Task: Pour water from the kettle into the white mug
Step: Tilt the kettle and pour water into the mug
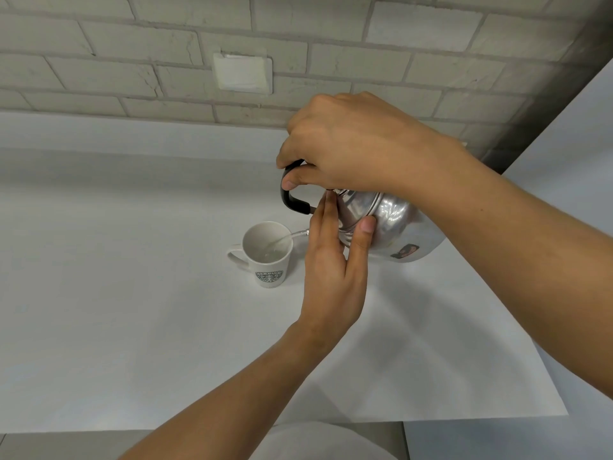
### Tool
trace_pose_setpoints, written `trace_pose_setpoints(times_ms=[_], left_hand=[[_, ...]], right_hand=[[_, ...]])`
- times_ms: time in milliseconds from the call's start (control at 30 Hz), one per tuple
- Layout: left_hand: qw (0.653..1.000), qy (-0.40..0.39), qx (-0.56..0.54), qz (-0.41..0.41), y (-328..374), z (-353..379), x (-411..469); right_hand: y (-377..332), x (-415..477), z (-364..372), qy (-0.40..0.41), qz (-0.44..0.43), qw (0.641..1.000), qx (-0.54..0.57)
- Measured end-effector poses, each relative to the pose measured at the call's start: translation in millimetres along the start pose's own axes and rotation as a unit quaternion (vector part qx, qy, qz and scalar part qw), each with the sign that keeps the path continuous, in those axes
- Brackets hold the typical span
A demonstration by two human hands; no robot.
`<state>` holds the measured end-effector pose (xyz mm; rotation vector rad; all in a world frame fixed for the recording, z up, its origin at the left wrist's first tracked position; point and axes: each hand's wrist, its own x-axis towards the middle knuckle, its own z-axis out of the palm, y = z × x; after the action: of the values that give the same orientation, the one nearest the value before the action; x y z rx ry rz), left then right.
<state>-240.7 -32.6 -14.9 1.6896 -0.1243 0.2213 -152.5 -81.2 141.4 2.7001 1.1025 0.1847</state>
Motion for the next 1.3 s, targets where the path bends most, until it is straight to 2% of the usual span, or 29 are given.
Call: trace_pose_setpoints(times_ms=[967,1100,1300], left_hand=[[1.0,-0.006,-0.006,-0.012,-12.8,-11.4,-1.5],[1.0,-0.021,0.004,-0.007,-18.0,-15.6,0.4],[0.996,-0.055,0.067,-0.006,-23.8,-22.8,4.6]], right_hand=[[-10.2,6.6,11.1,0.009,-0.003,1.0,-0.014],[-4.3,-0.4,17.0,0.031,0.007,0.999,0.027],[13.6,-24.5,34.7,0.087,0.061,0.979,0.174]])
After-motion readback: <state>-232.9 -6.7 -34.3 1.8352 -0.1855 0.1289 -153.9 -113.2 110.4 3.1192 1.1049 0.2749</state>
